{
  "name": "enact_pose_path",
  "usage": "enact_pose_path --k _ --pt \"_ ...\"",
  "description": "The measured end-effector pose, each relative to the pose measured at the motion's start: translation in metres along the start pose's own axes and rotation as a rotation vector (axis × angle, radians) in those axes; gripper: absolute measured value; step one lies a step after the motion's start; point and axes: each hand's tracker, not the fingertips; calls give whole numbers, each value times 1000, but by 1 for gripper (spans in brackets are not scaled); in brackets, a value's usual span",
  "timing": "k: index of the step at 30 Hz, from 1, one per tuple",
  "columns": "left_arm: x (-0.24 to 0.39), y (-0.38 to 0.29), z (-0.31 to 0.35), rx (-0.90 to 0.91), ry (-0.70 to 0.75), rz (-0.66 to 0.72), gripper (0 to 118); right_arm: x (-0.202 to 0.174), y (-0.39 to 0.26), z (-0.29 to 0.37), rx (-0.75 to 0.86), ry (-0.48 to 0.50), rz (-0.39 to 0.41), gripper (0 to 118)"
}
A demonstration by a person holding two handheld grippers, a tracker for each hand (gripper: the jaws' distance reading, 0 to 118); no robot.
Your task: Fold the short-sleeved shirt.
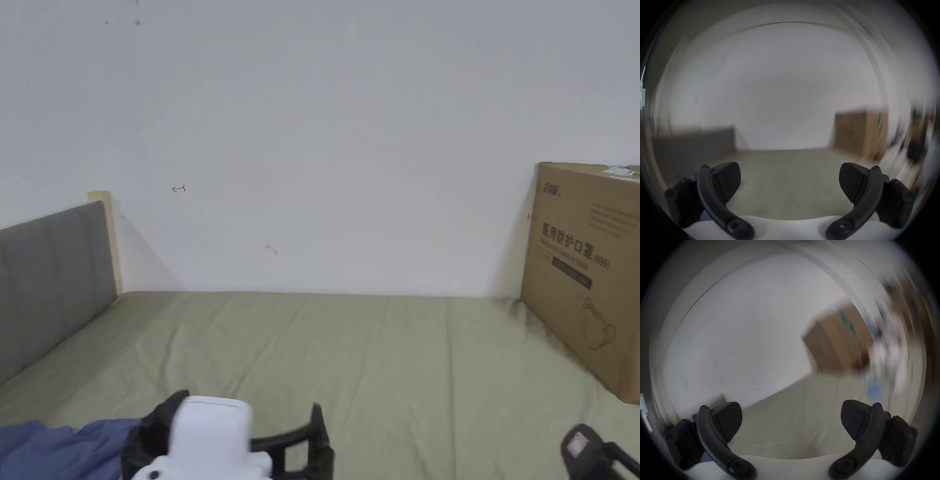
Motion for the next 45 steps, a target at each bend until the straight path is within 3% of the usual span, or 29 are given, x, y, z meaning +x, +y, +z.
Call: enact_pose_path --k 1,2,3,5,7,8,13,16,25,30,34,35,36,37,38,45 --pt "-9 -1 6 71 -25 121 117 -16 -2 7 73 7 235 118" --pt "-10 -3 12 144 3 103 117 -27 -4 10 119 8 390 118" --pt "-4 -6 15 190 53 42 117 -31 -5 9 112 2 420 118" --pt "5 -6 16 209 122 -202 117 -27 -3 7 65 29 320 118" --pt "13 -9 16 201 103 -265 117 -27 -2 6 48 14 215 118" --pt "14 -9 17 200 95 -263 117 -29 -3 7 58 1 204 118" --pt "13 -4 15 187 110 -248 117 -36 -2 9 87 32 312 118" --pt "9 -3 14 163 50 -222 117 -43 -1 15 122 54 313 118" --pt "6 -5 9 118 85 -202 117 -50 4 17 140 77 295 118" --pt "7 -3 10 110 95 -250 117 -45 5 15 155 2 247 118" --pt "13 -3 13 121 96 -287 109 -42 10 17 95 23 262 118" --pt "15 -4 14 140 113 -305 81 -42 9 19 106 23 260 110" --pt "17 -4 13 143 121 -324 42 -41 9 22 126 25 258 88" --pt "17 -4 10 133 132 -339 0 -42 10 21 134 5 270 40" --pt "17 -4 8 137 127 -330 0 -41 13 23 136 2 280 0" --pt "10 -9 3 75 103 -284 0 -30 14 12 80 -43 241 0"
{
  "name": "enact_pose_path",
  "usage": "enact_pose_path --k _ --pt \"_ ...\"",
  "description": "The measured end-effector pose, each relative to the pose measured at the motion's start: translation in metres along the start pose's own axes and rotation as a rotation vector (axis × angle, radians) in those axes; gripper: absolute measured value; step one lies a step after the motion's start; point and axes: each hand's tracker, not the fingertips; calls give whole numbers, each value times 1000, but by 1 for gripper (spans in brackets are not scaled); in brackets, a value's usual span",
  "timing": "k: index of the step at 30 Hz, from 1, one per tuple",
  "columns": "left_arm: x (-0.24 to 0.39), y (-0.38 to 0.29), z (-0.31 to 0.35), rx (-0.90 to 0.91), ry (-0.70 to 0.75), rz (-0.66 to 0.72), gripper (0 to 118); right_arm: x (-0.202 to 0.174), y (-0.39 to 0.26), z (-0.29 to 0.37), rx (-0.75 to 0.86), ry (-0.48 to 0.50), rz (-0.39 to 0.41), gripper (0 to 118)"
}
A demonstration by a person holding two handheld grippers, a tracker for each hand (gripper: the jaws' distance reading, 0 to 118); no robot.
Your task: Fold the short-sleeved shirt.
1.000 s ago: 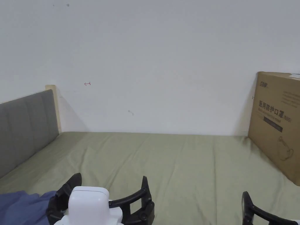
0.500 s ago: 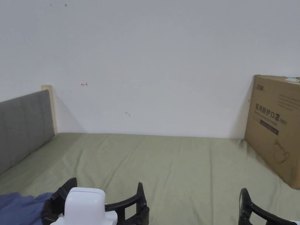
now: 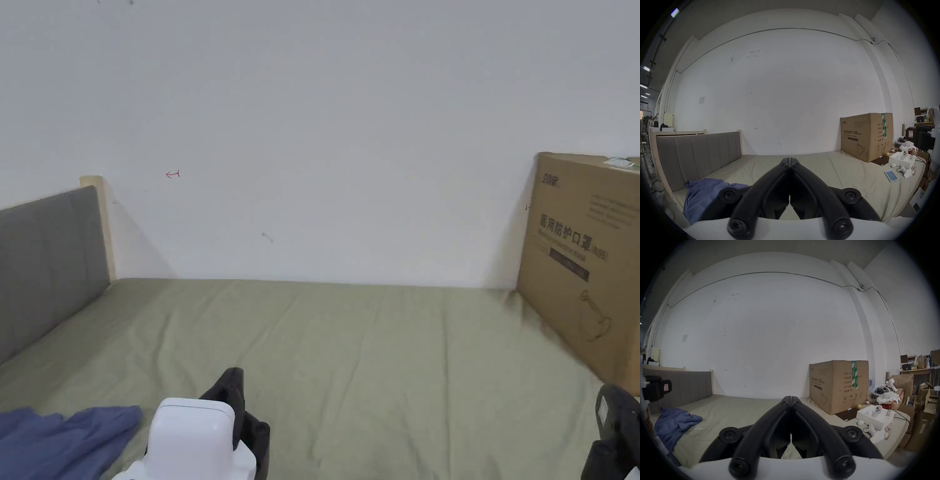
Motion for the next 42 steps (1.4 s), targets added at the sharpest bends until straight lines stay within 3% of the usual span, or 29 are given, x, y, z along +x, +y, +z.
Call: enact_pose_path --k 7,10,14,17,20,26,30,32,35,36,37,38,39,42 --pt "-20 1 5 -10 15 14 0 -9 -9 -12 -43 -10 -3 0" --pt "-61 5 20 -26 111 17 0 -46 -9 -26 -71 141 -36 0" --pt "-124 14 58 -39 320 -39 0 -119 0 -28 5 340 17 0" --pt "-151 17 85 -21 415 -90 0 -165 8 -25 19 499 -4 0" --pt "-163 15 96 -45 458 -96 0 -195 10 -22 2 584 -5 0" --pt "-188 11 99 -50 471 -8 0 -209 9 -28 -21 642 -7 0" --pt "-240 25 56 -145 443 109 0 -208 6 -44 -88 630 -15 0" --pt "-285 21 12 -309 378 232 0 -204 0 -53 -132 622 9 0" --pt "-346 -13 -66 -647 292 306 2 -197 -14 -62 -186 602 47 0" --pt "-360 -29 -86 -698 263 323 17 -195 -19 -66 -203 592 57 0" --pt "-372 -47 -108 -751 272 328 47 -192 -25 -69 -219 582 64 0" --pt "-381 -65 -128 -808 296 311 98 -190 -31 -73 -238 572 71 0" --pt "-388 -81 -144 -843 314 298 118 -188 -35 -77 -255 566 80 0" --pt "-397 -127 -184 -856 309 273 114 -186 -50 -91 -329 545 128 0"
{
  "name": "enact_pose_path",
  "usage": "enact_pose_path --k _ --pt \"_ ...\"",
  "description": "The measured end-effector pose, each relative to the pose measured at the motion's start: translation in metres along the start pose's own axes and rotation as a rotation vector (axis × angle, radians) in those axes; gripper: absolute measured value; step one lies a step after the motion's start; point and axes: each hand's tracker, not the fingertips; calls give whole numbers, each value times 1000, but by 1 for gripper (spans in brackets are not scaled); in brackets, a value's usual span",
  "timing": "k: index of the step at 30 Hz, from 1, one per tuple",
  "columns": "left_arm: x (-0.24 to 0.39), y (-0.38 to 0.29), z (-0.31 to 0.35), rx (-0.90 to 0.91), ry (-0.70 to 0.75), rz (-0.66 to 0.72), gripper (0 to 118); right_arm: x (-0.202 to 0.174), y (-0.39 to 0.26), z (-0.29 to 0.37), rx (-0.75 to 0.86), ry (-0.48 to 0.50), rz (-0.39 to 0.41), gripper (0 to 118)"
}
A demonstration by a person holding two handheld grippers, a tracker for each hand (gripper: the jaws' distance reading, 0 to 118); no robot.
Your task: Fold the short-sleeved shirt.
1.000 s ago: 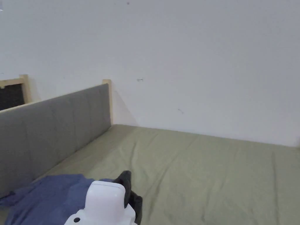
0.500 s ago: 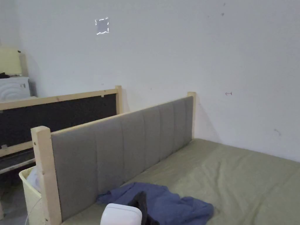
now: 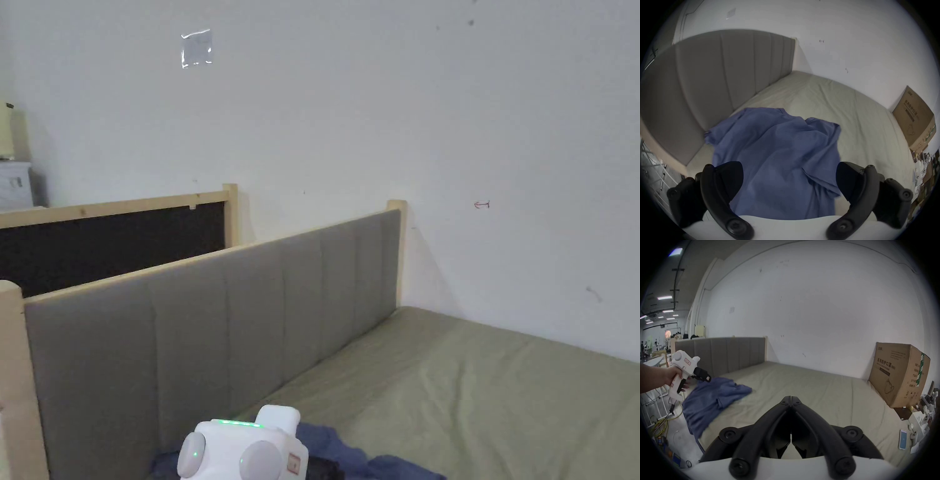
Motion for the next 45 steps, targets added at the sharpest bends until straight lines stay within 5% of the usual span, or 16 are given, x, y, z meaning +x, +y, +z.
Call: enact_pose_path --k 8,10,12,15,16,19,24,30,37,45 --pt "-5 -43 -134 -395 -82 8 115 10 -19 -28 -112 -4 -4 0" --pt "8 -46 -123 -212 -20 -155 118 5 -25 -33 -137 20 -5 0" --pt "3 -50 -122 -213 -23 -39 118 -3 -30 -35 -158 33 0 0" --pt "6 -48 -115 -205 -16 -64 116 -10 -35 -33 -174 78 -1 0" --pt "8 -47 -109 -200 -1 -64 109 -12 -35 -32 -179 88 2 0" --pt "15 -47 -79 -46 107 -131 0 -16 -29 -20 -185 78 4 0" --pt "22 -49 -24 30 86 -183 0 -10 -11 11 -103 104 -11 0" --pt "15 11 95 297 1 75 0 17 6 55 -20 70 -31 0" --pt "95 71 234 544 -155 -125 0 58 9 104 51 -10 -107 0" --pt "251 79 322 597 -420 -287 0 110 14 150 125 -119 -202 0"
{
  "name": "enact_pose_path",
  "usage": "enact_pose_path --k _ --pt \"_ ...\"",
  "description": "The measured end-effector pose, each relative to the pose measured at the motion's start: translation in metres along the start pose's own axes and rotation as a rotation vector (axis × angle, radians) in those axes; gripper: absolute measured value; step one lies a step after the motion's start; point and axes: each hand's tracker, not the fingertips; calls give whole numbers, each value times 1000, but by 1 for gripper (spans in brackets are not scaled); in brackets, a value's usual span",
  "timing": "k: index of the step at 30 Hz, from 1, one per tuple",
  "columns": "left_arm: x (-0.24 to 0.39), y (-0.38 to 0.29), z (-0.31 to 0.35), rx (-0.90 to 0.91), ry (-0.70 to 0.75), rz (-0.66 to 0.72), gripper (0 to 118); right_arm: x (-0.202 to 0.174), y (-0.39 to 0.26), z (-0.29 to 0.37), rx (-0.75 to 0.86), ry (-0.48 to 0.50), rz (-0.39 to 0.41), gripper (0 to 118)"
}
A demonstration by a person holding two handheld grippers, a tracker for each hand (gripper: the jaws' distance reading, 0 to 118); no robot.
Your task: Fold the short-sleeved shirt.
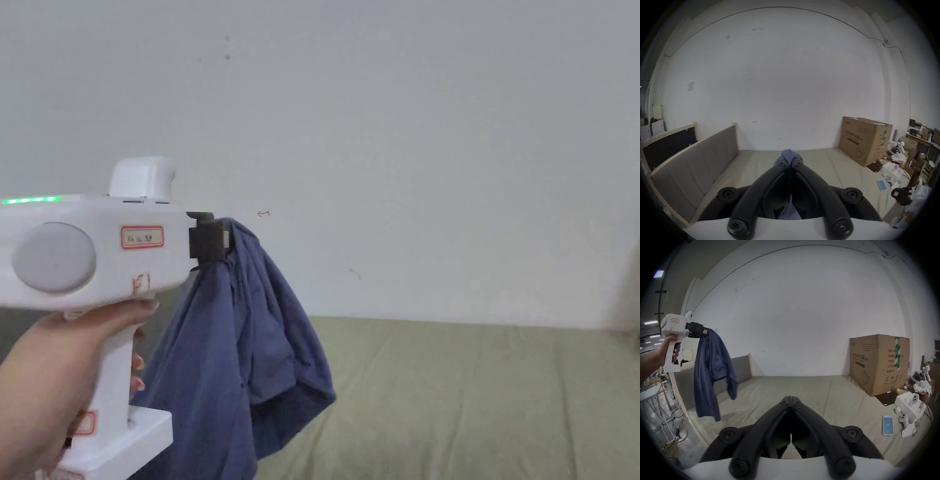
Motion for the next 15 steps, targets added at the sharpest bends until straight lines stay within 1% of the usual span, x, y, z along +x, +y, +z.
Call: enact_pose_path --k 1,4,7,10,12,14,15 --pt "18 2 -8 -25 3 0 0 6 0 2 4 -12 2 0" --pt "66 -7 -45 -169 -170 68 0 24 -1 11 9 -48 -1 0" --pt "111 -39 -85 -262 -235 93 0 40 -8 15 5 -78 -22 0" --pt "149 -97 -137 -416 -335 71 0 56 -20 14 -31 -116 -42 0" --pt "172 -154 -171 -550 -392 9 0 68 -29 12 -69 -128 -48 0" --pt "186 -208 -195 -685 -382 11 1 77 -36 9 -103 -133 -40 0" --pt "188 -237 -205 -754 -350 9 1 82 -40 7 -118 -134 -33 0"
